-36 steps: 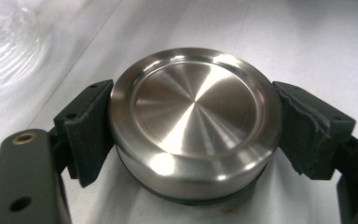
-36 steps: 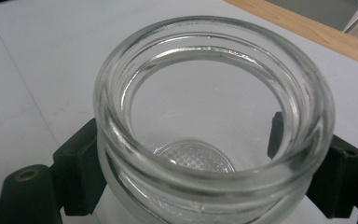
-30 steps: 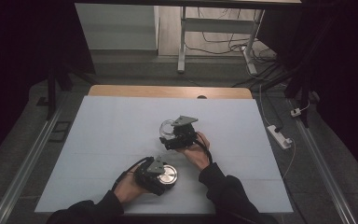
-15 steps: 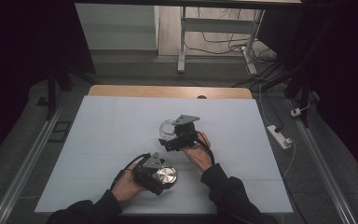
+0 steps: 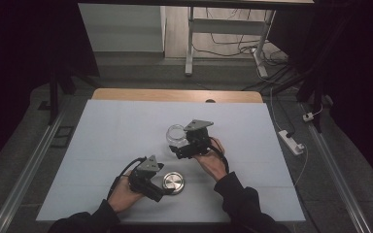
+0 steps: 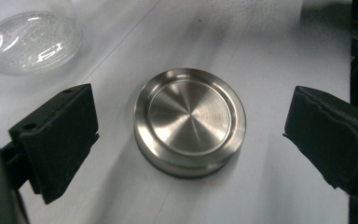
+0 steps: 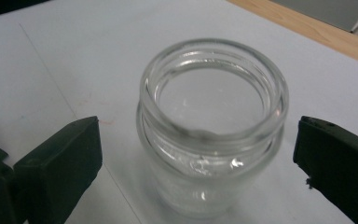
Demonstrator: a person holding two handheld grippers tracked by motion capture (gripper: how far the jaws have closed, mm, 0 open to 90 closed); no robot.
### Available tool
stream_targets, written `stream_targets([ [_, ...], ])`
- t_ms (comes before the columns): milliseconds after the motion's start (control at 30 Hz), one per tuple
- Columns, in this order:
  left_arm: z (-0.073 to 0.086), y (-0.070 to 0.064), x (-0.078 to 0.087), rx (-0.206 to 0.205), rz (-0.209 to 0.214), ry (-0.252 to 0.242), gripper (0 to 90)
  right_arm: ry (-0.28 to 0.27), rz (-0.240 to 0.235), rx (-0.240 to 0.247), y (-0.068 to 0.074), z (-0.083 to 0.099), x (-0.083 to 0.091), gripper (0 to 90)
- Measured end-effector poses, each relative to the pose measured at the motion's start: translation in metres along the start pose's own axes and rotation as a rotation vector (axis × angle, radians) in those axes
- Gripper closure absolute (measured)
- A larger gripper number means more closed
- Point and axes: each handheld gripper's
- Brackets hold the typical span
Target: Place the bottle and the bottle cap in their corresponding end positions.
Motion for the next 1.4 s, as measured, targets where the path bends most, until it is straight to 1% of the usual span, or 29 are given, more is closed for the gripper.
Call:
stream_targets([
  [100,0.002,0.000,0.006,0.002,-0.009,-0.005,2.0,0.023,0.001,-0.008,0.001,0.003,0.003,0.7],
  [167,0.003,0.000,0.009,0.006,-0.022,-0.014,0.6,0.039,-0.015,-0.005,0.002,0.005,0.005,0.0],
  [200,0.004,0.001,0.011,0.007,-0.023,-0.019,0.0,0.044,-0.013,-0.003,0.002,0.006,0.007,0.0],
  [300,0.006,0.004,0.016,0.027,-0.019,-0.038,0.0,0.042,-0.022,-0.004,0.003,0.009,0.013,0.0],
  [367,0.008,0.006,0.019,0.036,-0.007,-0.049,0.0,0.040,-0.034,-0.012,0.002,0.010,0.016,0.0],
  [433,0.010,0.008,0.022,0.042,-0.010,-0.055,0.0,0.023,-0.047,-0.017,0.001,0.012,0.021,0.0],
  [500,0.012,0.009,0.025,0.047,-0.006,-0.060,0.0,0.013,-0.049,-0.014,0.001,0.014,0.024,0.0],
  [633,0.016,0.010,0.031,0.055,-0.016,-0.066,0.0,-0.006,-0.053,-0.009,0.003,0.015,0.031,0.0],
  [733,0.018,0.011,0.034,0.061,-0.023,-0.072,0.0,-0.009,-0.055,-0.005,0.004,0.017,0.035,0.0],
  [833,0.021,0.012,0.038,0.074,-0.024,-0.084,0.0,-0.018,-0.057,0.000,0.005,0.020,0.040,0.0],
  [900,0.022,0.012,0.041,0.084,-0.021,-0.094,0.0,-0.029,-0.049,0.001,0.005,0.022,0.044,0.0],
  [967,0.024,0.012,0.044,0.090,-0.014,-0.100,0.0,-0.042,-0.050,-0.008,0.005,0.023,0.049,0.0],
  [1000,0.025,0.013,0.046,0.093,-0.010,-0.100,0.0,-0.048,-0.048,-0.015,0.005,0.023,0.051,0.0],
  [1100,0.028,0.012,0.049,0.099,-0.010,-0.101,0.0,-0.060,-0.067,-0.033,0.005,0.026,0.057,0.0],
  [1233,0.032,0.012,0.054,0.104,-0.011,-0.101,0.0,-0.066,-0.072,-0.027,0.007,0.031,0.066,0.0],
  [1367,0.037,0.011,0.058,0.118,-0.017,-0.082,0.0,-0.061,-0.065,-0.029,0.009,0.036,0.073,0.0],
  [1400,0.038,0.011,0.059,0.120,-0.024,-0.075,0.0,-0.058,-0.063,-0.028,0.009,0.038,0.074,0.0],
])
Point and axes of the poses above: each handheld gripper's, and its own axes: x roughly backward along the jaws, z roughly out of its underside, y roughly to its left, and after that the axes turned 3 degrees about z, right-handed
